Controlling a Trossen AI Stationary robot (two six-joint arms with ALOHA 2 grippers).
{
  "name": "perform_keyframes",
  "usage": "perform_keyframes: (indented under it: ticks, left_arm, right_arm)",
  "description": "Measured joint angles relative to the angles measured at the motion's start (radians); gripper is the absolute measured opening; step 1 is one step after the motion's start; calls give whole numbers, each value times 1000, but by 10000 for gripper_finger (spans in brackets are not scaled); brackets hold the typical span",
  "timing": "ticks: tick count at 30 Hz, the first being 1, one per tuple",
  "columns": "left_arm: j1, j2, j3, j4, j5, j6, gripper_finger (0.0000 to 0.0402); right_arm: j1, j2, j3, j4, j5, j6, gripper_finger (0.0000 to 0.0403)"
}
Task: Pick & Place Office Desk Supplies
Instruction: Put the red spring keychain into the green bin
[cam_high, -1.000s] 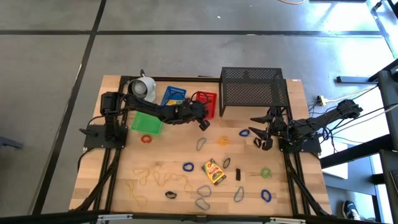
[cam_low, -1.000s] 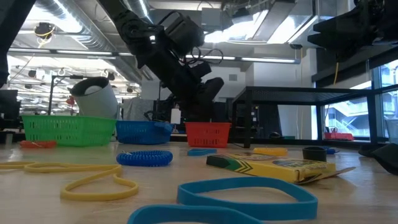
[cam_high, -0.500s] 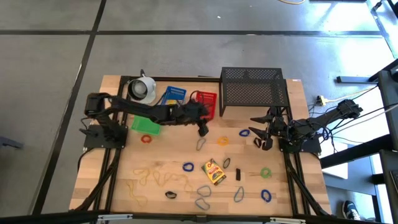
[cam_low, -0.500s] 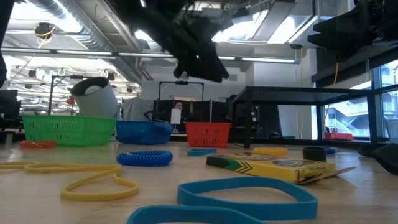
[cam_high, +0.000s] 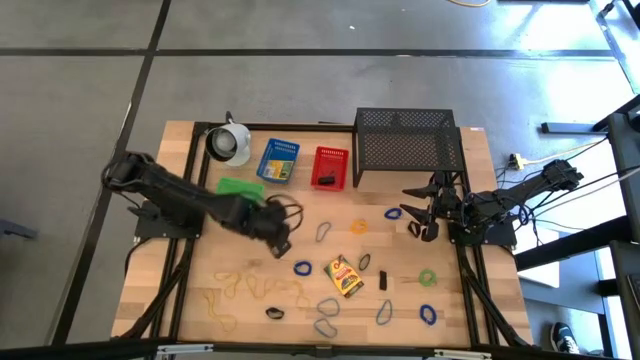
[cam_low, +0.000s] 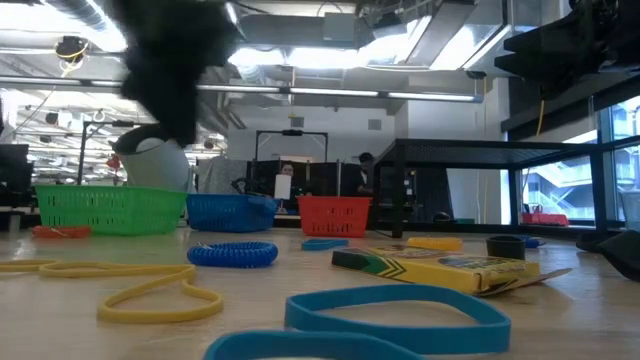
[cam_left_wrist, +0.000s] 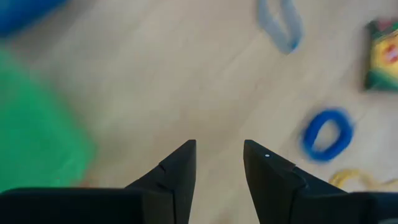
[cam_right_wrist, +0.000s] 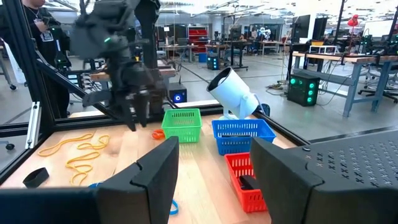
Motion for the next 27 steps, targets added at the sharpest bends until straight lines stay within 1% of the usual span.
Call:
perform_keyframes:
  ticks: [3, 6, 10, 14, 16, 22, 27]
  left_arm:
    - [-79, 0, -23, -79, 2, -195, 136]
    - [-137, 2, -24, -171, -7, -348, 153]
    - [-179, 10, -24, -299, -41, -528, 181]
    - [-201, 31, -24, -388, -30, -675, 204]
    - [-210, 48, -24, -414, -27, -704, 211]
    - [-210, 81, -24, -413, -36, -705, 219]
    - [-193, 98, -24, -414, -39, -672, 219]
  right_arm:
    - [0, 0, 0, 0, 0, 0, 201]
    - [0, 0, 0, 0, 0, 0, 201]
    - [0, 0, 0, 0, 0, 0, 201]
    - [0, 0, 0, 0, 0, 0, 201]
    - [0, 0, 0, 0, 0, 0, 201]
    - [0, 0, 0, 0, 0, 0, 201]
    - [0, 0, 0, 0, 0, 0, 201]
